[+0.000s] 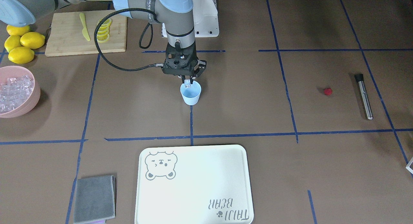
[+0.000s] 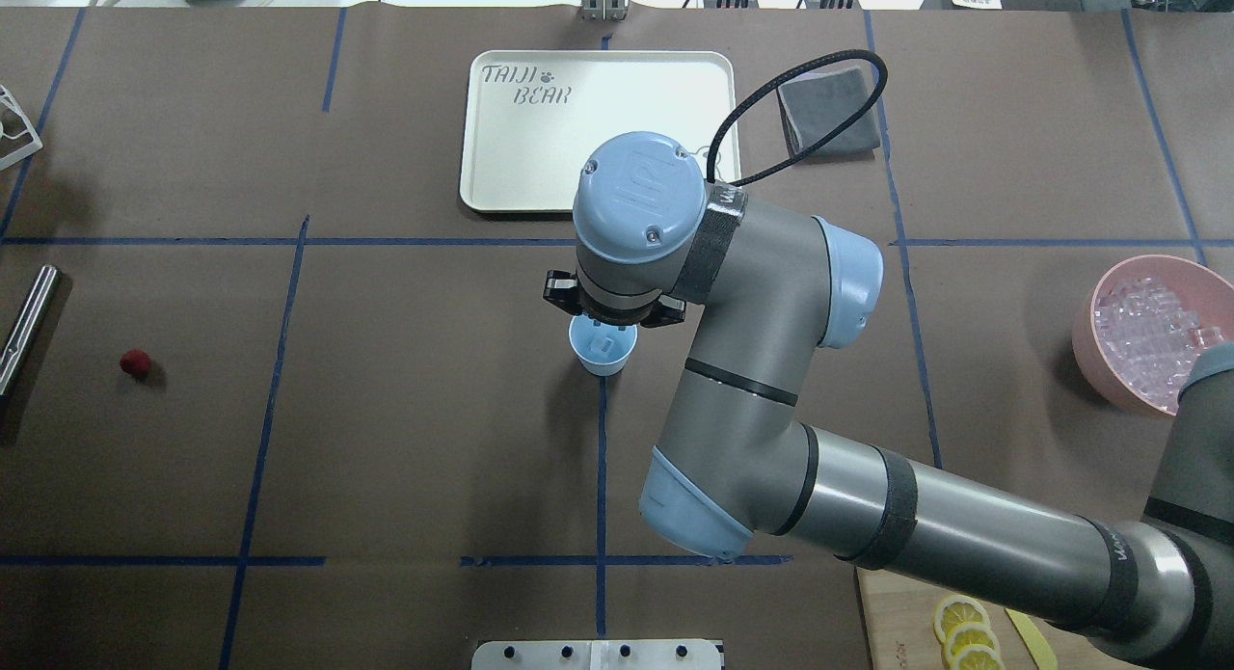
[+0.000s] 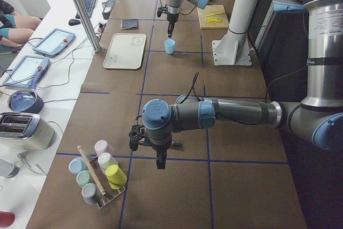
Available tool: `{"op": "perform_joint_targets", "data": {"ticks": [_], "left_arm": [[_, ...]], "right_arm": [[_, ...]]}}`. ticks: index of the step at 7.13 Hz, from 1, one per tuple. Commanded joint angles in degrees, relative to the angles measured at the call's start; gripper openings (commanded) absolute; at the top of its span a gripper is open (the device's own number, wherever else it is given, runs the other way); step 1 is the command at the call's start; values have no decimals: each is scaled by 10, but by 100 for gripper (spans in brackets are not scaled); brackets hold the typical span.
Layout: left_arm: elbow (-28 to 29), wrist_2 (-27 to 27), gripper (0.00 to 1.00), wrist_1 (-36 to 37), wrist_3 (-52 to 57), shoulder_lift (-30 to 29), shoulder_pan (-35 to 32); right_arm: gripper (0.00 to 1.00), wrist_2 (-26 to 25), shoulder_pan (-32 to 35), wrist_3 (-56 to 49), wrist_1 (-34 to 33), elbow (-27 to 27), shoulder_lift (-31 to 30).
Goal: Mash ice and strawberries in cup
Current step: 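Carry the ice with the right gripper over the cup and release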
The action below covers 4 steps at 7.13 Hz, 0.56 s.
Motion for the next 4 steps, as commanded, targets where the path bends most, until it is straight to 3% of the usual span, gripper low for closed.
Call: {"op": "perform_joint_targets", "data": {"ticks": [1,3,4], "left_arm": [[-1,0,100,0,0,0,0],[-1,0,100,0,0,-1,0],[-1,0,100,0,0,0,0]], "right_arm": [[99,-9,-5,-6,0,-6,2],[99,-5,14,-31,-1,-3,-5],[99,15,44,-93,0,9,-40]]}}
